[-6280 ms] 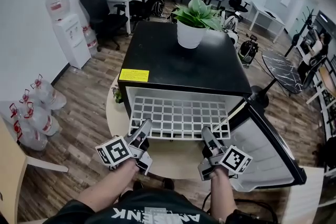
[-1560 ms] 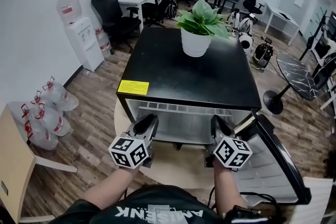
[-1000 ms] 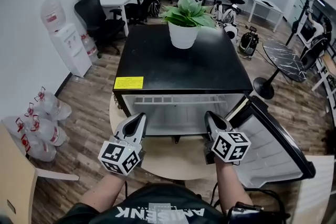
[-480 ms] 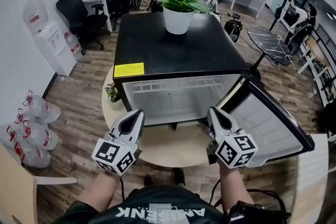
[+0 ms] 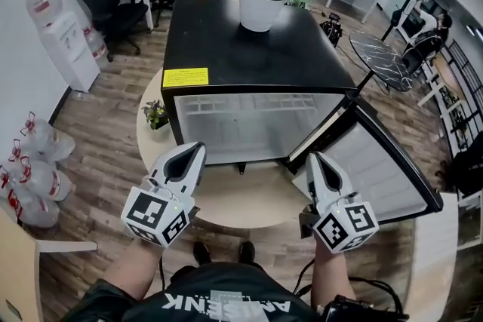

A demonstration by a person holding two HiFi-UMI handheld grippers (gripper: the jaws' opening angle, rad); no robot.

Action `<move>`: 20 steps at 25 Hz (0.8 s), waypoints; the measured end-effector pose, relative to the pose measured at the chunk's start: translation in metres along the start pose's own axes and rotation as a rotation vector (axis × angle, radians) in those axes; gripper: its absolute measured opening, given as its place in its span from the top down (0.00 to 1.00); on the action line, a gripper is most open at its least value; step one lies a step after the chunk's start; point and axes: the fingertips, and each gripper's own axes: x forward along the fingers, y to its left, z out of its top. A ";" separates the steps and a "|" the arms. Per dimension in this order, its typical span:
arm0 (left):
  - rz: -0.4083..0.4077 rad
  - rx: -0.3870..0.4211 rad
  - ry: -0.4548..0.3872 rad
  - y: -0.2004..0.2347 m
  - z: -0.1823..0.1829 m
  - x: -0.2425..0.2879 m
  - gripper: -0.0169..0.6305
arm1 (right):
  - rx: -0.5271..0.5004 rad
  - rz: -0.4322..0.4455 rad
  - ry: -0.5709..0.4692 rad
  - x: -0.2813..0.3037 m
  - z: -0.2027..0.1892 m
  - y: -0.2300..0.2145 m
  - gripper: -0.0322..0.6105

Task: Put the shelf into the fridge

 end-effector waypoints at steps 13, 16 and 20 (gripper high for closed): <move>0.177 0.068 -0.056 -0.024 0.024 -0.005 0.97 | -0.063 0.110 -0.021 -0.007 0.026 -0.012 0.94; 0.201 0.070 -0.062 -0.023 0.026 -0.006 0.97 | -0.065 0.124 -0.021 -0.007 0.029 -0.012 0.94; 0.242 0.076 -0.056 -0.019 0.028 -0.010 0.97 | -0.038 0.127 -0.013 -0.005 0.025 -0.015 0.94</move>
